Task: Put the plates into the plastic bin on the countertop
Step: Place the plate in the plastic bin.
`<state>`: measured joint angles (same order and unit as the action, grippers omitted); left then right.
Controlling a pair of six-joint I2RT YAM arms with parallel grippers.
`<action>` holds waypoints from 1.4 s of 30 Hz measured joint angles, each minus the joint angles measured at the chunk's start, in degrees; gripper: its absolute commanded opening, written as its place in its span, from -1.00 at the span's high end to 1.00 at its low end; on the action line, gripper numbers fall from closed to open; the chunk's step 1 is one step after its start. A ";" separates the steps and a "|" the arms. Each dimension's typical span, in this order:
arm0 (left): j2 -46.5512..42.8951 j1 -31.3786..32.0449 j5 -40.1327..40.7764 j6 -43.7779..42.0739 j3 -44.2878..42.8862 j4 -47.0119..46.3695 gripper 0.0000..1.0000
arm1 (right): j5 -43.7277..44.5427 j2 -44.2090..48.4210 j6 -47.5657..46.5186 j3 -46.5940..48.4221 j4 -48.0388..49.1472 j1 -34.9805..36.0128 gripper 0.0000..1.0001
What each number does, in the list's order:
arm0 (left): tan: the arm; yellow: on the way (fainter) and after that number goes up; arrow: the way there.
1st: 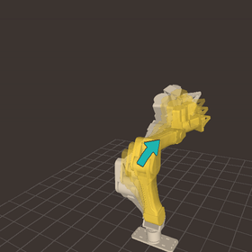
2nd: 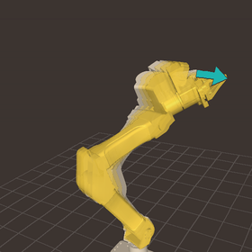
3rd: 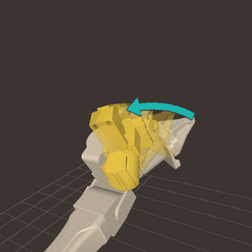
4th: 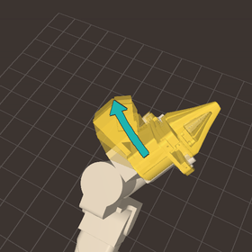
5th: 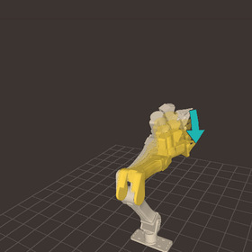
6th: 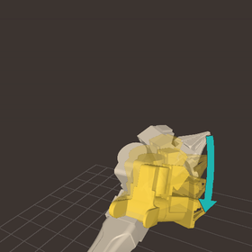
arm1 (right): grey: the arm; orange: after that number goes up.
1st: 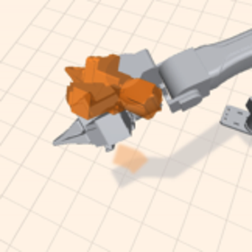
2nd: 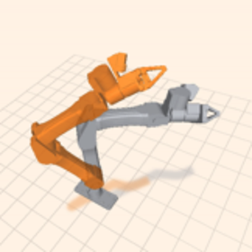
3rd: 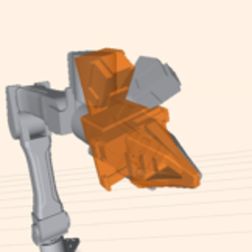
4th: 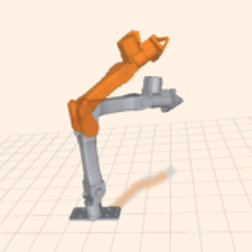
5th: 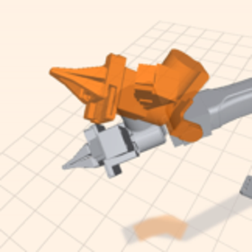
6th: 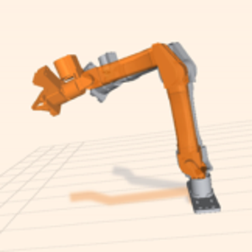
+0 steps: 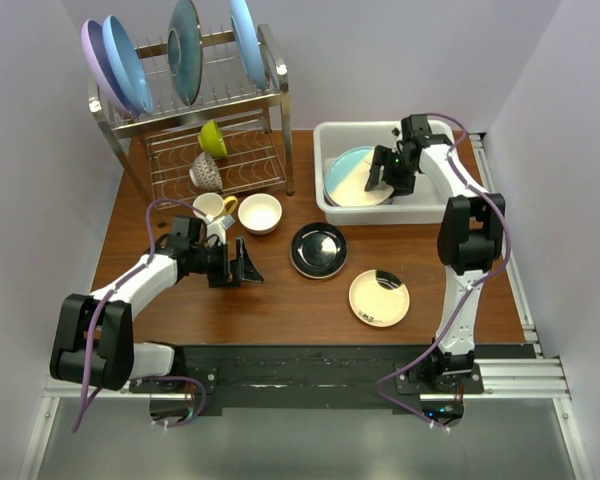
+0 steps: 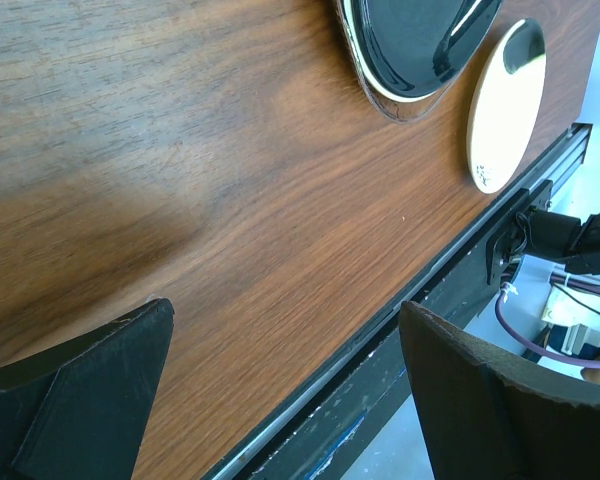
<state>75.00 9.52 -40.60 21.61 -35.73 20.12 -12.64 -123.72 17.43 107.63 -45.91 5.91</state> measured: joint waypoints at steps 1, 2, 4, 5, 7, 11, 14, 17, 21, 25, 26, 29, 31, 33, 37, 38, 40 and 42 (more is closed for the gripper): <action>0.02 0.02 0.00 -0.02 0.00 0.00 -1.00 | 0.22 -0.07 -0.13 0.24 -0.28 0.17 -0.54; 0.04 0.02 -0.02 -0.02 0.00 0.00 -1.00 | 0.79 -0.07 -0.35 0.37 -0.48 0.39 -0.57; 0.04 0.02 -0.15 -0.07 0.00 0.00 -1.00 | 1.81 -0.07 -0.68 0.44 -0.79 0.81 -0.59; 0.09 0.02 -0.17 -0.11 0.00 0.00 -1.00 | 2.32 -0.07 -0.83 0.50 -0.85 0.92 -0.65; 0.13 0.02 -0.26 -0.15 0.00 -0.07 -1.00 | 3.19 -0.07 -1.18 0.76 -1.22 1.25 -0.68; 0.20 0.04 -0.37 -0.17 0.00 -0.26 -1.00 | 4.76 -0.04 -1.90 0.81 -1.40 1.88 -0.80; 0.31 0.04 -0.44 -0.17 0.00 -0.37 -1.00 | 5.53 -0.04 -2.14 0.83 -1.40 2.10 -0.89; 0.37 0.04 -0.66 -0.17 0.00 -0.37 -1.00 | 6.19 0.00 -2.36 0.79 -1.27 2.34 -0.97; 0.42 0.07 -0.74 -0.17 0.00 -0.37 -1.00 | 7.43 0.81 -2.54 -0.52 -0.35 2.62 -0.97; 0.42 0.07 -0.79 -0.17 0.00 -0.37 -1.00 | 8.37 1.20 -2.64 -0.92 -0.70 2.71 -0.97; 0.42 0.07 -0.79 -0.17 0.00 -0.39 -1.00 | 8.50 1.20 -2.67 -0.92 -0.81 2.71 -0.97; 0.42 0.07 -0.79 -0.17 0.00 -0.39 -1.00 | 8.96 1.22 -2.86 -0.92 -0.98 2.73 -0.97; 0.42 0.07 -0.79 -0.17 0.00 -0.39 -1.00 | 9.60 1.31 -3.23 -0.92 -0.98 2.80 -0.97; 0.42 0.13 -0.79 -0.17 0.00 -0.39 -1.00 | 10.29 1.44 -3.91 -0.92 -1.07 2.82 -0.97; 0.42 0.28 -0.79 -0.17 0.00 -0.39 -1.00 | 9.14 1.66 -5.84 -0.94 -1.16 2.75 -0.97; 0.42 0.28 -0.79 -0.17 0.00 -0.42 -1.00 | 8.07 1.88 -6.45 -1.36 -0.76 2.62 -0.97; 0.42 0.31 -0.79 -0.15 0.00 -0.42 -1.00 | 5.62 2.99 -7.06 -3.26 0.79 2.16 -0.97; 0.42 0.33 -0.79 -0.17 0.00 -0.42 -1.00 | 2.10 4.74 -6.95 -6.43 3.10 1.51 -0.97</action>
<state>75.42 9.85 -41.39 21.43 -35.73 19.70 -10.55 -118.98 10.48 101.21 -42.81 7.42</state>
